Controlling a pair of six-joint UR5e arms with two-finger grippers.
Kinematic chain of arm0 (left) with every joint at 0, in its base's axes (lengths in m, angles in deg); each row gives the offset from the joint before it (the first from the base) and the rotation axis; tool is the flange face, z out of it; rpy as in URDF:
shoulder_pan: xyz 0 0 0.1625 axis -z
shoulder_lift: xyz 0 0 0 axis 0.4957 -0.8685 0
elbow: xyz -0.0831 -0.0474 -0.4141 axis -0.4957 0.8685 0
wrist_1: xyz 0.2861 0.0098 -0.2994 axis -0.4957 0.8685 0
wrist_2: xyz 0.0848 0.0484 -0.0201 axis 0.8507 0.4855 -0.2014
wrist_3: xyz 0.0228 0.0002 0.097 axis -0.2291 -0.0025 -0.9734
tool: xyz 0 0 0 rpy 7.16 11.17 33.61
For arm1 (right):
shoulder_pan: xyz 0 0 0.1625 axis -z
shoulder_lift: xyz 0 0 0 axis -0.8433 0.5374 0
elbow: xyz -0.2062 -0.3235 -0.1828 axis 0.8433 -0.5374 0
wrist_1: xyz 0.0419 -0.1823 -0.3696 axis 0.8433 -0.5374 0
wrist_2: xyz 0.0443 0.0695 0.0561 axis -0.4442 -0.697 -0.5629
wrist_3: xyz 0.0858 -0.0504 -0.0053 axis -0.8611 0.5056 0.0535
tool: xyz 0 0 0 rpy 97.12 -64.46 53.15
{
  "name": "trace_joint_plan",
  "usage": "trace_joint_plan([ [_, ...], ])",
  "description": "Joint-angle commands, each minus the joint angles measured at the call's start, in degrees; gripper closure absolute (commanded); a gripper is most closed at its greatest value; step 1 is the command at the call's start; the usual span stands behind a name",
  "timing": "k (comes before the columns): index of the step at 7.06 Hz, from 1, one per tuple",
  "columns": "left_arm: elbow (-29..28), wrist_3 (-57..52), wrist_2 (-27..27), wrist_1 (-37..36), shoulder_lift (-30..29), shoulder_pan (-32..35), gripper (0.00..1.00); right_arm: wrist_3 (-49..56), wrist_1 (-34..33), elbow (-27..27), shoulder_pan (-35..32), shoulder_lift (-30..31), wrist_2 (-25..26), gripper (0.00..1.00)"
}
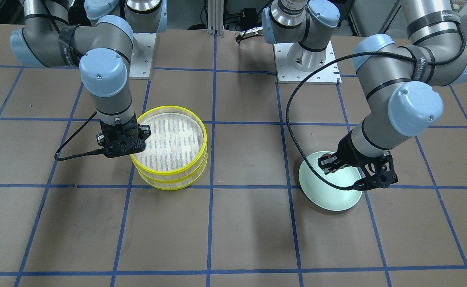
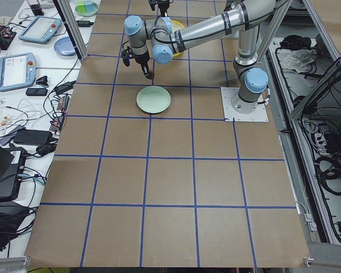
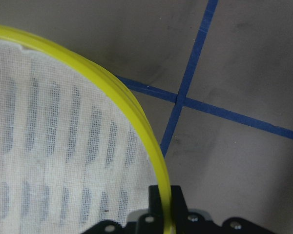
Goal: Stack buns with steamer
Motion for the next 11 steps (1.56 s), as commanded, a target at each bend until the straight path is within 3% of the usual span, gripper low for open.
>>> trace_joint_plan([
  [1,-0.5,7.8,-5.3,-0.6,0.9,5.6,1.0,0.0,1.2,-0.1,0.0,-0.1,0.3,0.22],
  [2,-0.6,13.0,-6.2,-2.0,1.1,8.0,1.0,-0.1,1.4,-0.3,0.0,0.0,0.2,0.05],
  [4,-0.6,22.7,-11.2,-3.1,1.5,13.6,1.0,-0.5,2.4,-4.4,0.1,0.6,0.3,0.05],
  [5,-0.5,26.7,-14.4,-4.0,1.4,15.7,1.0,-1.5,8.8,-9.6,0.1,2.3,-0.3,0.01],
  [7,0.3,34.3,-19.5,-5.7,-0.1,18.6,1.0,-6.2,26.7,-25.4,0.3,4.1,-0.5,0.01],
  [8,0.5,38.2,-20.5,-6.5,-0.6,21.5,1.0,-8.6,29.8,-29.4,0.3,4.8,-0.8,0.0],
  [11,3.9,39.9,-24.4,-9.7,-1.8,26.1,1.0,-18.7,30.2,-29.7,0.3,7.3,-2.3,0.0],
])
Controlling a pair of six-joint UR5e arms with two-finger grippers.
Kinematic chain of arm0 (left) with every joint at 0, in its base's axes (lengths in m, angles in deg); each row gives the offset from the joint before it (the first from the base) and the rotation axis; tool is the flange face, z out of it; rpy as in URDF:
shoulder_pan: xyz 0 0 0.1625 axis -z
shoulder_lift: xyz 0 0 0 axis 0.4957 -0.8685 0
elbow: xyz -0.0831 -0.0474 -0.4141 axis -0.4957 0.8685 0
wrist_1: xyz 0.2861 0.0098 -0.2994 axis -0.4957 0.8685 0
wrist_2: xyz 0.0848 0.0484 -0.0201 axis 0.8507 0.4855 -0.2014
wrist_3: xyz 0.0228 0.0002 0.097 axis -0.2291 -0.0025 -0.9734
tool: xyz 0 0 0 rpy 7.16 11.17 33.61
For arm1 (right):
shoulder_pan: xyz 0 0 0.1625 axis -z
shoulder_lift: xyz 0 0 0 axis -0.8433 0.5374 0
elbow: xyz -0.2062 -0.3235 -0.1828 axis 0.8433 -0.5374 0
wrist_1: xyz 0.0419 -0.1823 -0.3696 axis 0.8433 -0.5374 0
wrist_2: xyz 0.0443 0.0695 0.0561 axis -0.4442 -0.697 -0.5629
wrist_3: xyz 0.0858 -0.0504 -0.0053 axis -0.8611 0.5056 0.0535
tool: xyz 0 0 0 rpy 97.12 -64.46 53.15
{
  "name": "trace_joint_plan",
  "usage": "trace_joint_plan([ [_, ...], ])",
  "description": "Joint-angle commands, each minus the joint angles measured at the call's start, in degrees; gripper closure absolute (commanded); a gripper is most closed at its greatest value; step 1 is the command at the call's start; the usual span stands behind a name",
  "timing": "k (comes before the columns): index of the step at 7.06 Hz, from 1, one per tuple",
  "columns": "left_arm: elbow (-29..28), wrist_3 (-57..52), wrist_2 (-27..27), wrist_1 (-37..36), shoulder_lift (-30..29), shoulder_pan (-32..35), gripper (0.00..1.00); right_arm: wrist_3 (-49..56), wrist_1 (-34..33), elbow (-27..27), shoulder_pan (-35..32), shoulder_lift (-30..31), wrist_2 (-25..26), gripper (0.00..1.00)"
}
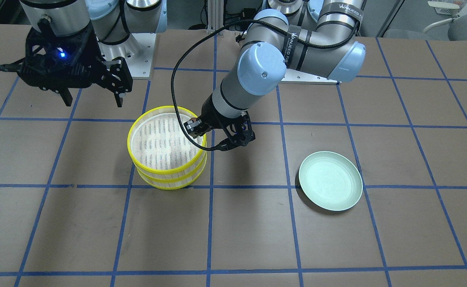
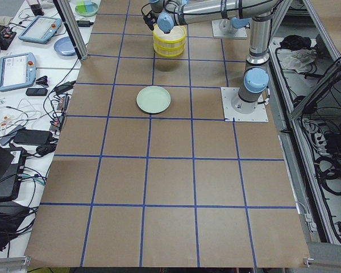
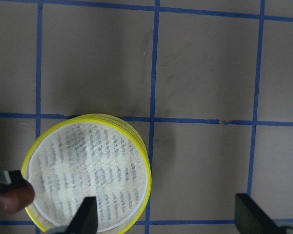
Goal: Stack buns with steamer
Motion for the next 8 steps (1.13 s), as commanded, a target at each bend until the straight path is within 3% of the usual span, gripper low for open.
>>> trace_joint_plan([
  [1,2.5,0.5,-1.1,-1.9,-0.7,1.9,0.96,-2.6,0.2,-0.2,-0.1,0.9,-0.4,0.0],
  [3,2.6,-0.1,-1.1,-2.5,-1.5,2.1,0.15,-4.5,0.2,0.0,-0.2,1.3,-0.3,0.0],
  [4,2.4,0.0,-1.2,-3.3,-2.0,2.0,0.01,-4.4,2.3,0.0,-0.2,1.4,-2.7,0.0],
  [6,1.4,-0.5,1.3,-3.3,-1.8,2.0,0.0,-4.2,2.4,0.0,-0.2,1.5,-4.0,0.0],
  [8,0.8,-11.6,12.1,-2.3,-0.1,0.9,0.0,-4.2,2.4,0.1,-0.2,1.4,-4.1,0.0],
])
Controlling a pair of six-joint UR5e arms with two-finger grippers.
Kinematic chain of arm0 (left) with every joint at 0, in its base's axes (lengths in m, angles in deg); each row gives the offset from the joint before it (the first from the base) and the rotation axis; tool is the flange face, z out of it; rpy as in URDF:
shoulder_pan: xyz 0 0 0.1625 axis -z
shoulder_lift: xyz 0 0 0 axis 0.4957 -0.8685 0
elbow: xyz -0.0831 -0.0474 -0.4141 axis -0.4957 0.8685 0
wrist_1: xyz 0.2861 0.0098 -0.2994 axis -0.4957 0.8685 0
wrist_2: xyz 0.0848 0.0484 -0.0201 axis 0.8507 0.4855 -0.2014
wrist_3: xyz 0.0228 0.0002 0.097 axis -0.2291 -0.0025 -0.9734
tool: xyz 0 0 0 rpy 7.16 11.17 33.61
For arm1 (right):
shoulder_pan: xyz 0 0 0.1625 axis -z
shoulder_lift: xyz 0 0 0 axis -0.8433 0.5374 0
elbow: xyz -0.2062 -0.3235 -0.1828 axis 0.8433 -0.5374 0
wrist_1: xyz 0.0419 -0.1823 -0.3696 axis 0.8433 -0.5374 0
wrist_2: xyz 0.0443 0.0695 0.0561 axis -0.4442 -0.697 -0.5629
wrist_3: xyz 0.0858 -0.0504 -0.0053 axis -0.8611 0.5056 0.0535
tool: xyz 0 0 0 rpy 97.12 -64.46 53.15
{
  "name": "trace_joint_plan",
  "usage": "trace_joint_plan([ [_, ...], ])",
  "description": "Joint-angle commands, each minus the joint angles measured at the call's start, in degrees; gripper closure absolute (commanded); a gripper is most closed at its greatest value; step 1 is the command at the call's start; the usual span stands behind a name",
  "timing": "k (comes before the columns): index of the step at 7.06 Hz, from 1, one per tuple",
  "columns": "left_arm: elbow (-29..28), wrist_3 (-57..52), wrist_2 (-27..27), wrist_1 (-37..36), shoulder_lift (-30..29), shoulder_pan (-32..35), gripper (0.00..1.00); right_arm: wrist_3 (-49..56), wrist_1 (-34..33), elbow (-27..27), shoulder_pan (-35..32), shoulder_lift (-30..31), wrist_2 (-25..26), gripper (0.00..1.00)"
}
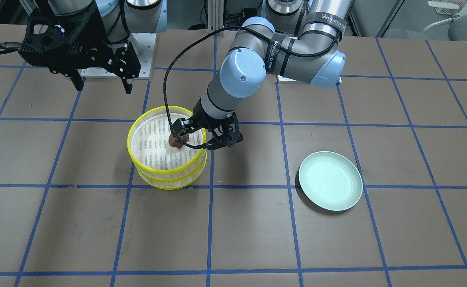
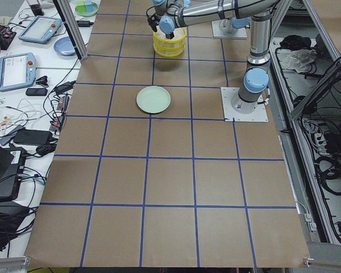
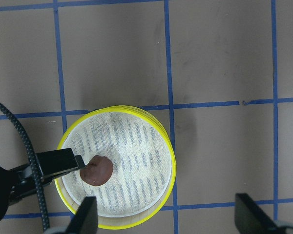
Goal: Stack buns with steamer
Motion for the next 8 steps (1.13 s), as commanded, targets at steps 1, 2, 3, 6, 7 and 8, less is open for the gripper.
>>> trace_joint_plan([
  [1,-1.1,-11.3,9.0,1.7,1.5,-3.2,0.0,0.0,0.1,0.1,0.0,0.0,-0.1,0.0],
  [2,-2.8,-16.5,11.7,5.0,2.8,-6.5,0.0,0.1,0.1,0.1,0.0,0.0,0.0,0.0],
  [3,-6.1,-20.7,12.7,11.2,4.4,-9.8,0.0,0.2,0.3,0.1,0.0,0.0,0.2,0.0],
  [6,-8.1,-37.0,21.7,15.5,9.6,-16.8,0.0,0.4,0.3,0.1,0.0,0.0,0.2,0.0],
  [7,-8.1,-39.5,22.0,16.8,11.5,-17.7,0.0,0.4,0.3,0.1,0.0,0.0,0.1,0.0],
  [8,-8.1,-40.7,22.7,16.8,13.2,-18.1,0.0,0.4,0.3,0.1,0.0,0.0,0.1,0.0],
])
